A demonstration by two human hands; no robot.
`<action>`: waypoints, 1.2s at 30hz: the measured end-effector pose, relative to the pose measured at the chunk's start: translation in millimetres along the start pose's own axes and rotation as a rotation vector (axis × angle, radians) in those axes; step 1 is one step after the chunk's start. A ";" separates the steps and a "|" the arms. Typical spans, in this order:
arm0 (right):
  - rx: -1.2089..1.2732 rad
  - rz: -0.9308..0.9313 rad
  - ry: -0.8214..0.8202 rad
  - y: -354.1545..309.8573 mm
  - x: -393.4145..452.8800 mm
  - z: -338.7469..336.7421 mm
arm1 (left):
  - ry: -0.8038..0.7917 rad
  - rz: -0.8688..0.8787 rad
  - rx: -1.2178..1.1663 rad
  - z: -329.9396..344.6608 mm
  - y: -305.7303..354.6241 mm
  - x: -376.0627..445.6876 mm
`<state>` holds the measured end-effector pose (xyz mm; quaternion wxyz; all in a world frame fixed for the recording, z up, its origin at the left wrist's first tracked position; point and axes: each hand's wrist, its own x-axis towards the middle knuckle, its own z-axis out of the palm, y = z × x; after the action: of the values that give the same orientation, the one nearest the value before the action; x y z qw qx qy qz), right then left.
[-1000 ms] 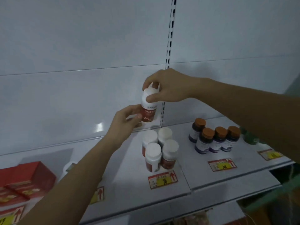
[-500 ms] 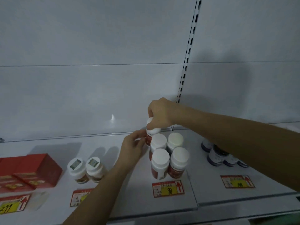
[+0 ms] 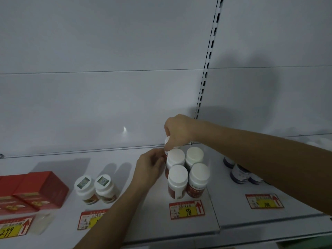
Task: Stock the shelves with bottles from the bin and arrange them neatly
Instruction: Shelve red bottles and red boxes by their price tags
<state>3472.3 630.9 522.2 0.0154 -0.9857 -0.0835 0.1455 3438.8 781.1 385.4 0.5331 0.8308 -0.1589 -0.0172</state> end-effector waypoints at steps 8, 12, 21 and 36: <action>-0.150 -0.084 0.027 -18.1 -1.2 -50.2 | -0.224 0.204 0.834 -83.9 50.3 4.8; -0.134 -0.259 0.068 -60.1 6.4 -83.7 | -0.214 0.139 0.983 -174.8 60.0 -1.6; -0.195 -0.639 0.158 -257.9 47.4 -112.2 | -0.019 -0.288 1.053 -391.9 27.4 -107.6; -0.383 -0.990 0.133 -682.5 73.6 -111.4 | 0.250 -0.704 1.151 -718.5 -29.3 -310.7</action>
<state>3464.8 1315.4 645.3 -0.0926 -0.8207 -0.5624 0.0403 3293.4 1512.6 625.2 -0.0162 0.9797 0.1995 -0.0065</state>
